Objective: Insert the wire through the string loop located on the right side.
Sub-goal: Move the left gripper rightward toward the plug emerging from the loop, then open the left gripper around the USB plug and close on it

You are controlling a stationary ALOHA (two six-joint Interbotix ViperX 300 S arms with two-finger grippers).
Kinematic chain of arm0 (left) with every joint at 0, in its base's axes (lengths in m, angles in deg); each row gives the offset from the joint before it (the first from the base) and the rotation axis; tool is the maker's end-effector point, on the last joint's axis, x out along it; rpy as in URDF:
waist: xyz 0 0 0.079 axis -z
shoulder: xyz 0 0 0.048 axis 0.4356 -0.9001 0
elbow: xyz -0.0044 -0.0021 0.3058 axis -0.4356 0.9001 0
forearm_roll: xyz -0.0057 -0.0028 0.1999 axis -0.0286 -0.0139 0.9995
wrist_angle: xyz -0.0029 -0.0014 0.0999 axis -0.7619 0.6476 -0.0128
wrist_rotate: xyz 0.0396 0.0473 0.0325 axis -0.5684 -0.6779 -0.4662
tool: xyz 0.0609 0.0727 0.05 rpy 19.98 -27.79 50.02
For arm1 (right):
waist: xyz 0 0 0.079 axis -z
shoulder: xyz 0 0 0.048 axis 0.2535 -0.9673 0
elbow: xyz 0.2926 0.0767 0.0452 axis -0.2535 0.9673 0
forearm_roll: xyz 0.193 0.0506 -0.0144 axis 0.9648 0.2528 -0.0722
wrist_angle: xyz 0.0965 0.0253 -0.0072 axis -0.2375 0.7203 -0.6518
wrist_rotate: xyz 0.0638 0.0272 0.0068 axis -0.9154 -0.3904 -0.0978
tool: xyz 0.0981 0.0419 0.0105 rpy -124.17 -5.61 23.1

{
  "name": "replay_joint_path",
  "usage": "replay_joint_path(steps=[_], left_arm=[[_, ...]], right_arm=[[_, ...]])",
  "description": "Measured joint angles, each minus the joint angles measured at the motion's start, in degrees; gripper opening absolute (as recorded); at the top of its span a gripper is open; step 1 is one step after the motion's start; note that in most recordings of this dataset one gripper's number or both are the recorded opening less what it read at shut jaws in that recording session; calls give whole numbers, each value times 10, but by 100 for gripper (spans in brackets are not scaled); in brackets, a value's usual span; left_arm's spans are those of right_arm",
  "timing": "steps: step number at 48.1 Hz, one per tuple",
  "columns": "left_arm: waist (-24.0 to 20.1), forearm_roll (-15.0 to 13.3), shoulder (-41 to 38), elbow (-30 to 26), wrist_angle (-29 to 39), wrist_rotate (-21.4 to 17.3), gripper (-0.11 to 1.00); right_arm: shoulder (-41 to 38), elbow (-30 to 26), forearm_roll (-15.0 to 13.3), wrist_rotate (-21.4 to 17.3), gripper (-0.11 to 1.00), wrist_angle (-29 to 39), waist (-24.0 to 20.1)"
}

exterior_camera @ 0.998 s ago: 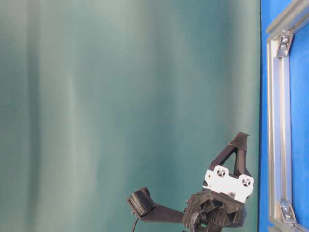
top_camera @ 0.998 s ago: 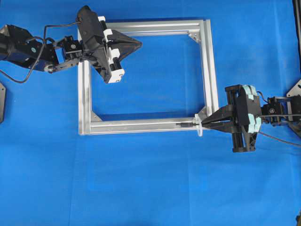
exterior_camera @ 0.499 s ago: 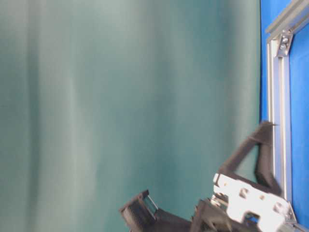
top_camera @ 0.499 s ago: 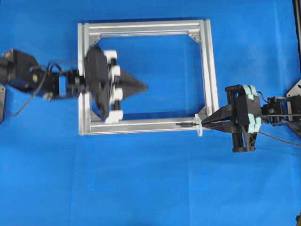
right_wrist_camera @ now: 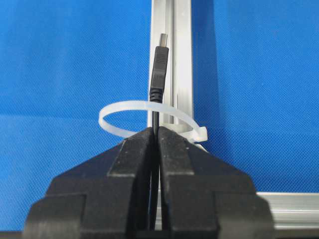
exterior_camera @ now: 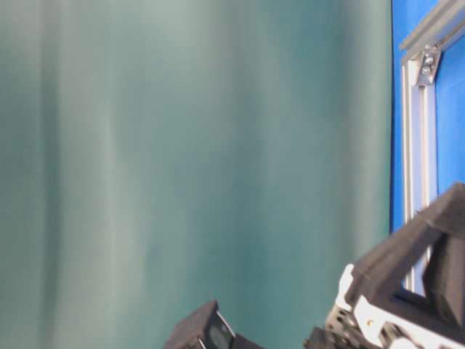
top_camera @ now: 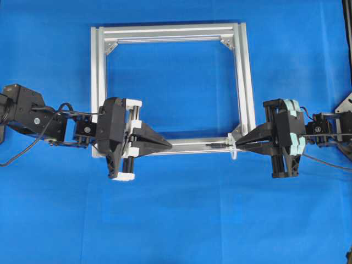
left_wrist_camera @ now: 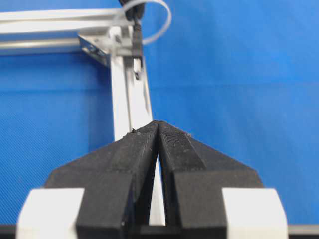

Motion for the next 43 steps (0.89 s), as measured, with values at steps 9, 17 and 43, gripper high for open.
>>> replay_joint_path(steps=[9, 17, 43], left_arm=[[-10, 0, -13, -53, 31, -2, 0], [-18, 0, -40, -120, 76, -10, 0], [-21, 0, -87, -232, 157, -3, 0]], right_arm=[[-1, -1, 0, 0, -4, 1, 0], [-1, -1, -1, 0, -4, 0, 0], [-1, -1, 0, 0, -4, 1, 0]])
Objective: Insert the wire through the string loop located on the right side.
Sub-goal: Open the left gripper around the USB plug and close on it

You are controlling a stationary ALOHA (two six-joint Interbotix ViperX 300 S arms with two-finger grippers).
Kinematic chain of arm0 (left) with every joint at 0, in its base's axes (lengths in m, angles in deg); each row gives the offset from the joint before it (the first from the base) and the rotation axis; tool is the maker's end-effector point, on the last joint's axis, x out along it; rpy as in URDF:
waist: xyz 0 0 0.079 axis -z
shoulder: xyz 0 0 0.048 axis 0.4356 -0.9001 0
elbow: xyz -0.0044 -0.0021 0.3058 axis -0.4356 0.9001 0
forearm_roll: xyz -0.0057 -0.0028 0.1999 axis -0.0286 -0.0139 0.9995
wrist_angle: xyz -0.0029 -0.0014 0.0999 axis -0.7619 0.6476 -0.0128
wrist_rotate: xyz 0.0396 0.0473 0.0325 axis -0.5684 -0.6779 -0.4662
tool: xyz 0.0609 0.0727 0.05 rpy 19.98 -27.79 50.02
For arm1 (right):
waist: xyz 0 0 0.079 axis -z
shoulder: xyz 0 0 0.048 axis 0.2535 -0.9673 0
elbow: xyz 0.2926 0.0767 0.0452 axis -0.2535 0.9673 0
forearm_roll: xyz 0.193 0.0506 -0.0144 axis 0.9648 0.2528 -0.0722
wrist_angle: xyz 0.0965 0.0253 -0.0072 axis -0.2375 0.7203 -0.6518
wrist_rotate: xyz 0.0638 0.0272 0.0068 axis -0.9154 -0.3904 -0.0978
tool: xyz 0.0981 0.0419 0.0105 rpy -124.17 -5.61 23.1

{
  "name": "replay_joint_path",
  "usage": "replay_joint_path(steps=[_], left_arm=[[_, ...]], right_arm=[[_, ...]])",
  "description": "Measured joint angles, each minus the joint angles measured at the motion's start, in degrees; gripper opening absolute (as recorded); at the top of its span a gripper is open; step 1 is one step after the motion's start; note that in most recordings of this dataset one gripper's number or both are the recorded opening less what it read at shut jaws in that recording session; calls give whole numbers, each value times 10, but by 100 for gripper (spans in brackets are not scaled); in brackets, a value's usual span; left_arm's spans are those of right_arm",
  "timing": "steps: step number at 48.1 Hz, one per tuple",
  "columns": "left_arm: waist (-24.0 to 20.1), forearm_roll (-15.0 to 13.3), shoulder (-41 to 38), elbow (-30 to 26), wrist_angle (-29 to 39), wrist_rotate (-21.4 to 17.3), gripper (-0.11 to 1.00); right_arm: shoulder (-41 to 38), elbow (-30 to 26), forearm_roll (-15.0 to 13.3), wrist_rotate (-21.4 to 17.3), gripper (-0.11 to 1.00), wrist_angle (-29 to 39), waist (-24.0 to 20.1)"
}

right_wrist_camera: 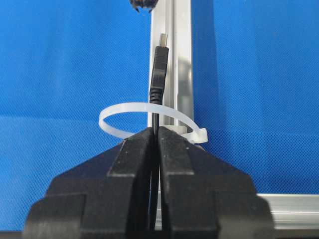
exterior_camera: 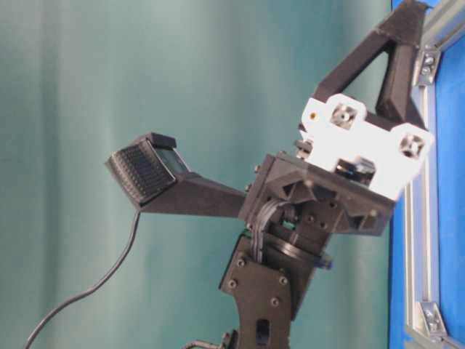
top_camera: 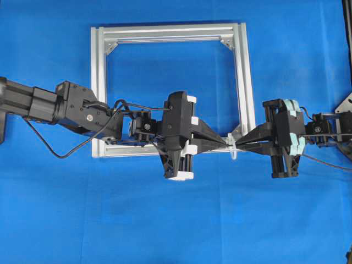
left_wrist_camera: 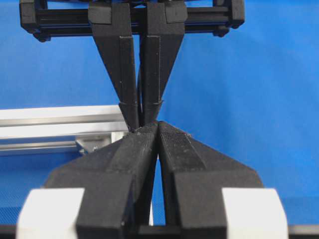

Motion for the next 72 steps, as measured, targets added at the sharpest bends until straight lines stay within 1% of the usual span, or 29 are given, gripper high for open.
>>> replay_joint_path(steps=[9, 11, 13, 15, 20, 23, 25, 28, 39, 57, 72], left_arm=[[0, 0, 0, -1, 0, 0, 1], [0, 0, 0, -1, 1, 0, 4], [0, 0, 0, 0, 2, 1, 12], [0, 0, 0, 0, 2, 0, 23], [1, 0, 0, 0, 2, 0, 57], [2, 0, 0, 0, 2, 1, 75], [3, 0, 0, -1, 2, 0, 85], [3, 0, 0, 0, 2, 0, 92], [4, 0, -4, -1, 2, 1, 91], [4, 0, -63, -6, 2, 1, 91], [2, 0, -72, -8, 2, 0, 91]], right_arm=[[0, 0, 0, 0, -4, 0, -1], [0, 0, 0, 0, -4, 0, 0], [0, 0, 0, 0, -4, 0, 0], [0, 0, 0, 0, -4, -1, -1], [0, 0, -1, 0, -4, 0, 0], [0, 0, 0, 0, -4, 0, 0], [0, 0, -1, 0, -4, 0, 0], [0, 0, 0, 0, -4, -1, 0], [0, 0, 0, 0, -4, -1, 0], [0, 0, -1, 0, -4, -1, 0], [0, 0, -1, 0, -4, -1, 0]])
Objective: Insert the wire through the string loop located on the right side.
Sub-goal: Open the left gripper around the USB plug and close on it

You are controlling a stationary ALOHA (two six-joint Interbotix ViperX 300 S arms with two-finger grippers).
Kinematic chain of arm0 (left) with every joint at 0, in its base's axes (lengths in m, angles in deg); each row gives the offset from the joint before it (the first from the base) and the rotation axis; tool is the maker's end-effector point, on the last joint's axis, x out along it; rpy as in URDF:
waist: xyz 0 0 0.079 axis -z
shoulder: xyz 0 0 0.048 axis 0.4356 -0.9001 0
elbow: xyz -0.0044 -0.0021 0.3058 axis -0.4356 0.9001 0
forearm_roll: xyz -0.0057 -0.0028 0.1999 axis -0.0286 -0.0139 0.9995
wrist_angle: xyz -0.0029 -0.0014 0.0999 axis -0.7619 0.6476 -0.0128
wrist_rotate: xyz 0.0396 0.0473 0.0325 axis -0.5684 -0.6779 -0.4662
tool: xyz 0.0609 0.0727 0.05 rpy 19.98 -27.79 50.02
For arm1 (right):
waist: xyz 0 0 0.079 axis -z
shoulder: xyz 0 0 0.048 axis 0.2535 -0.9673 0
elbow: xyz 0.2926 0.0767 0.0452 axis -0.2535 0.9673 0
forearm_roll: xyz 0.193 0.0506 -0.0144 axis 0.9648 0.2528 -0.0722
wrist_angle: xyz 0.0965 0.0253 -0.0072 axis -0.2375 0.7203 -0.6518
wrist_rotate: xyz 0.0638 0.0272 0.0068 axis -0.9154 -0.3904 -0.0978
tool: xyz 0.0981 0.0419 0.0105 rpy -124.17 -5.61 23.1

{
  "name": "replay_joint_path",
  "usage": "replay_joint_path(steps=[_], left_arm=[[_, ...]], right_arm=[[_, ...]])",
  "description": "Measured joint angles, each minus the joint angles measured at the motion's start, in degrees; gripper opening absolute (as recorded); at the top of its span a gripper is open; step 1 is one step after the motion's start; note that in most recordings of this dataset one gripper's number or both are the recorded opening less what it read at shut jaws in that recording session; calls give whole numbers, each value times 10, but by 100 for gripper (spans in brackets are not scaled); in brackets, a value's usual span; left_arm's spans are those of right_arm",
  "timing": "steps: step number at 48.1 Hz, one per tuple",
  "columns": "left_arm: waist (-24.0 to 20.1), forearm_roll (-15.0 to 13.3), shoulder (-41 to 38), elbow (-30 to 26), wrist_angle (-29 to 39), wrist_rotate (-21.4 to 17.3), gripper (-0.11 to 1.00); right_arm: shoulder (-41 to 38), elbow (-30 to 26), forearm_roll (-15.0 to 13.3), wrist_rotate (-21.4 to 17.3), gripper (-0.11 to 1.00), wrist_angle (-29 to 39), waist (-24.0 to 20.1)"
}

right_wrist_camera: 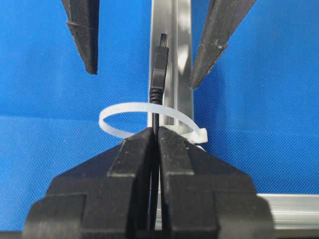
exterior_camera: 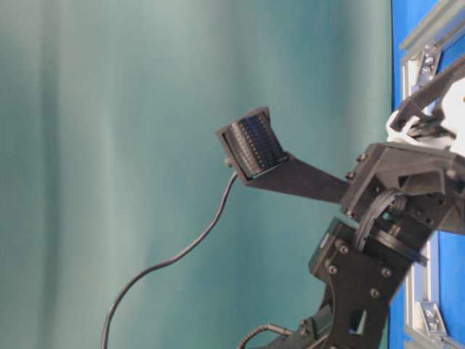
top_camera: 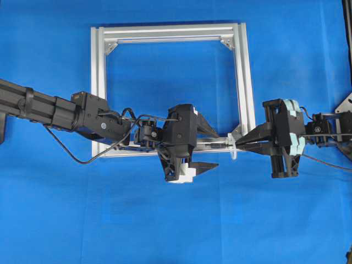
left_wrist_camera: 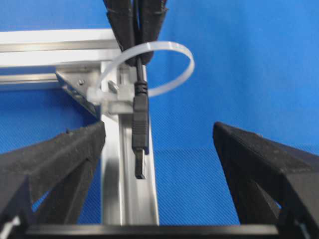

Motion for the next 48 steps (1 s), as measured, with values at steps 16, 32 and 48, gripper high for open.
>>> replay_joint_path(steps=[16, 32, 48], left_arm=[[0, 0, -1, -1, 0, 0, 91], [0, 0, -1, -1, 0, 1, 91], [-1, 0, -1, -1, 0, 1, 86]], right_arm=[[-1, 0, 1, 0, -4, 1, 0], [0, 0, 1, 0, -4, 0, 0], [0, 0, 0, 0, -4, 1, 0]])
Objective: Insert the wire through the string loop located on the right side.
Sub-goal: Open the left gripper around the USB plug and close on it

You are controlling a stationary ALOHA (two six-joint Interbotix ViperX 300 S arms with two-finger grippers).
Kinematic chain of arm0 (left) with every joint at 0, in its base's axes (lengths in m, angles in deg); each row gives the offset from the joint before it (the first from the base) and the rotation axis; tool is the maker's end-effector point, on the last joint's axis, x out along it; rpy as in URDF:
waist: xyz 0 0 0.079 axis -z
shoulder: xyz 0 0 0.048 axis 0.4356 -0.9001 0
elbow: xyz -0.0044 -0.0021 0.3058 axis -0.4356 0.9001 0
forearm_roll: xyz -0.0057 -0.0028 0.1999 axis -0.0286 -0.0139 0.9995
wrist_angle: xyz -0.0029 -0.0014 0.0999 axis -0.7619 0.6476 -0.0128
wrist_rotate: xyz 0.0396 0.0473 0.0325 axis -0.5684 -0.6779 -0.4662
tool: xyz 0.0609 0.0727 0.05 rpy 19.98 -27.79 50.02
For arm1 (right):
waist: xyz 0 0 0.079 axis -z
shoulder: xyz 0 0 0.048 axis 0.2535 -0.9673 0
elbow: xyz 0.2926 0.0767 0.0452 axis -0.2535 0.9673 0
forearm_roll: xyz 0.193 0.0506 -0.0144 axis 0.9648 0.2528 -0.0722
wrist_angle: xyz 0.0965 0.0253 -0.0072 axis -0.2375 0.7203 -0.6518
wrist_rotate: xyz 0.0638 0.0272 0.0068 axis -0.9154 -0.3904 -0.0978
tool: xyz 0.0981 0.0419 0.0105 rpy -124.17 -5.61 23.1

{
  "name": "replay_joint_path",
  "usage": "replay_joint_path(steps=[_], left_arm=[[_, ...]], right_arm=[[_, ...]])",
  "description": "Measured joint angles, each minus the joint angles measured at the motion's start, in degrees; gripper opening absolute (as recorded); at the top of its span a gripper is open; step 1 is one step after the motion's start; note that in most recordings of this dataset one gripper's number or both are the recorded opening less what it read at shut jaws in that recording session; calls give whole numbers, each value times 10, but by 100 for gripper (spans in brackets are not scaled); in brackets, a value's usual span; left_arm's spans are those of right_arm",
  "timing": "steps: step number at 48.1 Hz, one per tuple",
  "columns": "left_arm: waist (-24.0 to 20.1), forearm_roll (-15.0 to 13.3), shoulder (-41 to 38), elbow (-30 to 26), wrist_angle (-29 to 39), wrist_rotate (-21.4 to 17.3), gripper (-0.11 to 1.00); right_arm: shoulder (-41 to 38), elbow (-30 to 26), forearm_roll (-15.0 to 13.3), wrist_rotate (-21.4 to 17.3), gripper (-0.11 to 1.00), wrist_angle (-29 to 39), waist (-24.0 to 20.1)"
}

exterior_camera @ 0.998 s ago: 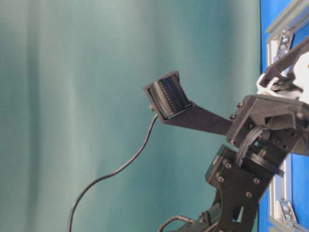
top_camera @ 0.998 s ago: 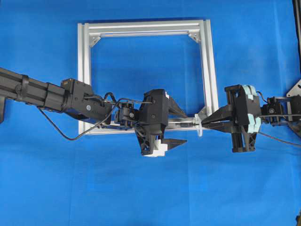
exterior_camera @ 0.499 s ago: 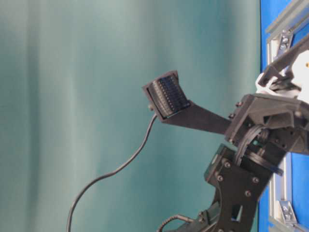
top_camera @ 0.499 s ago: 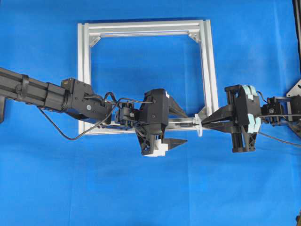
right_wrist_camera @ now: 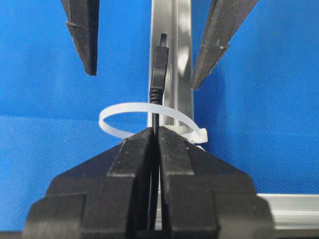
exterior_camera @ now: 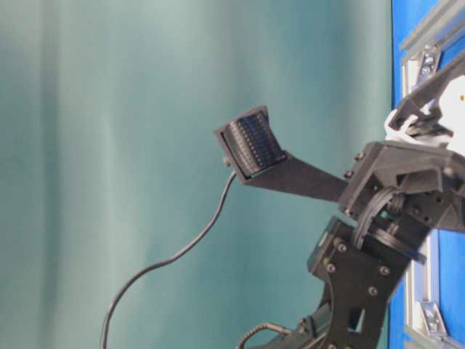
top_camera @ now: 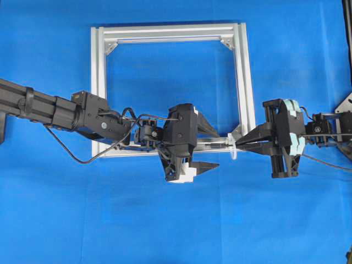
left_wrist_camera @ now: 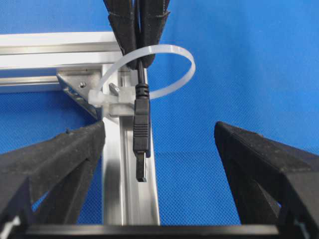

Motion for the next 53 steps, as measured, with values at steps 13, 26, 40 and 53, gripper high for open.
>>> replay_joint_path(steps=[13, 26, 40, 53], left_arm=[[-9, 0, 0, -4, -1, 14, 12], [-9, 0, 0, -4, 0, 14, 8], [-9, 0, 0, -4, -1, 14, 8], [-10, 0, 1, -4, 0, 14, 8]], right_arm=[[0, 0, 1, 0, -4, -1, 0], [0, 0, 1, 0, -4, -1, 1], [0, 0, 1, 1, -3, 2, 1], [0, -2, 0, 1, 30, 19, 2]])
